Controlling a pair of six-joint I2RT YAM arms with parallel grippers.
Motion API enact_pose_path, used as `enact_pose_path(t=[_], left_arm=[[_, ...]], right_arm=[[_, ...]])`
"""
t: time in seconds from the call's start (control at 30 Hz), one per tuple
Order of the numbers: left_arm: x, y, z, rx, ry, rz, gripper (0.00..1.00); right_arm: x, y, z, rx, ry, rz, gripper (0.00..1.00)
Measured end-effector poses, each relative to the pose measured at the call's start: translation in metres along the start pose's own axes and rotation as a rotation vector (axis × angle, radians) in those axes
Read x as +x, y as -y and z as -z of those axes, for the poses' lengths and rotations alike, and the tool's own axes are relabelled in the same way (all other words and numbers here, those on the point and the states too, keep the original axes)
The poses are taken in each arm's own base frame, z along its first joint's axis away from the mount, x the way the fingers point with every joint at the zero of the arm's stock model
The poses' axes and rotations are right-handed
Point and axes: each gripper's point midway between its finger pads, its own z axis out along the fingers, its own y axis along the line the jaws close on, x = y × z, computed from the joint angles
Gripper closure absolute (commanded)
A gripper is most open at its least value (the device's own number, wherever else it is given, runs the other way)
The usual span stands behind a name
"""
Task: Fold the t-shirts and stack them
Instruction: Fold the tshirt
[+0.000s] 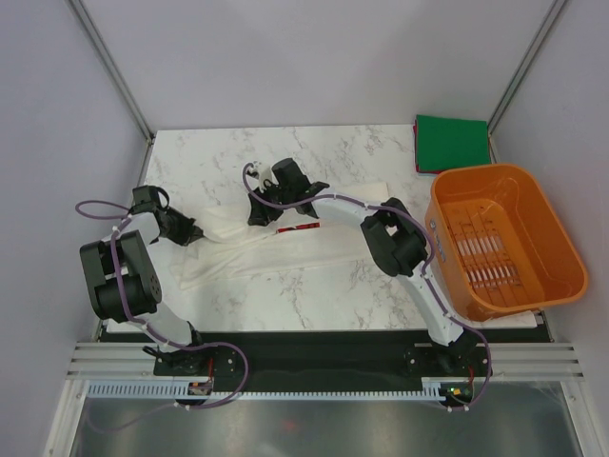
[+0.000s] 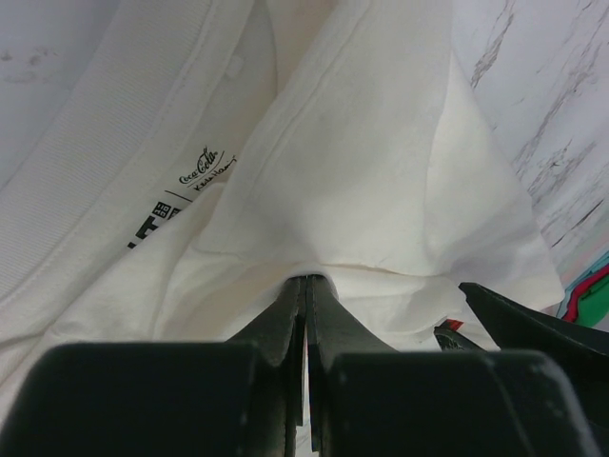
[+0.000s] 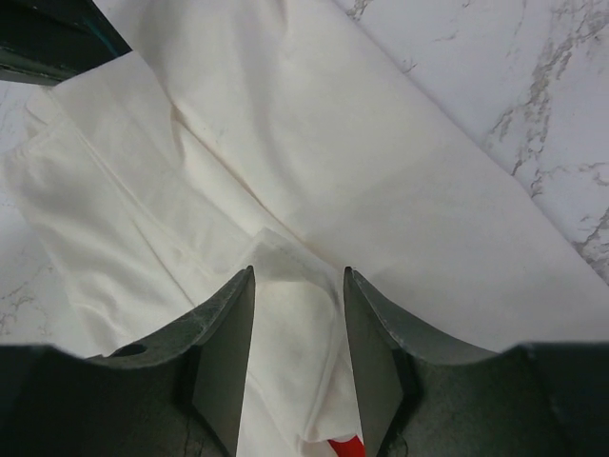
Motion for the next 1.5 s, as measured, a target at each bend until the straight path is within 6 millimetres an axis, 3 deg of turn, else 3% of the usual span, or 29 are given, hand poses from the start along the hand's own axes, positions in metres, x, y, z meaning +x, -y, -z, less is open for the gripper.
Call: enact_pose_path(t=[0.33, 0.6, 0.7, 0.83, 0.87, 1.13, 1.3, 1.43, 1.5], left_arm=[[-0.005, 0.007, 0.005, 0.020, 0.020, -0.010, 0.98], [-0.006, 0.009, 0.007, 0.027, 0.027, -0.013, 0.98], [-0.006, 0.009, 0.007, 0.025, 0.029, -0.013, 0.98], [-0.008, 0.004, 0.003, 0.004, 0.034, -0.009, 0.98], [-0.008, 0.002, 0.001, -0.004, 0.033, -0.007, 0.98], [-0.013, -0.016, -0.011, -0.088, 0.054, 0.007, 0.98], [-0.014, -0.018, -0.011, -0.097, 0.062, 0.006, 0.98], [-0.015, -0.018, -0.011, -0.103, 0.066, 0.003, 0.98], [-0.015, -0.018, -0.011, -0.105, 0.067, 0.003, 0.98]], right_arm=[[-0.009, -0.001, -0.004, -0.049, 0.012, 0.068, 0.52], [-0.001, 0.003, -0.012, -0.058, -0.006, 0.071, 0.52], [0.003, 0.004, -0.014, -0.061, -0.014, 0.070, 0.60], [0.005, 0.005, -0.014, -0.059, -0.019, 0.074, 0.97], [0.004, 0.005, -0.014, -0.057, -0.017, 0.078, 1.00], [-0.001, 0.020, -0.015, 0.015, 0.015, 0.023, 1.00], [0.010, 0.038, -0.014, 0.071, 0.032, -0.068, 1.00], [0.007, 0.041, -0.011, 0.103, 0.068, -0.114, 1.00], [0.005, 0.042, -0.007, 0.130, 0.083, -0.132, 0.91]])
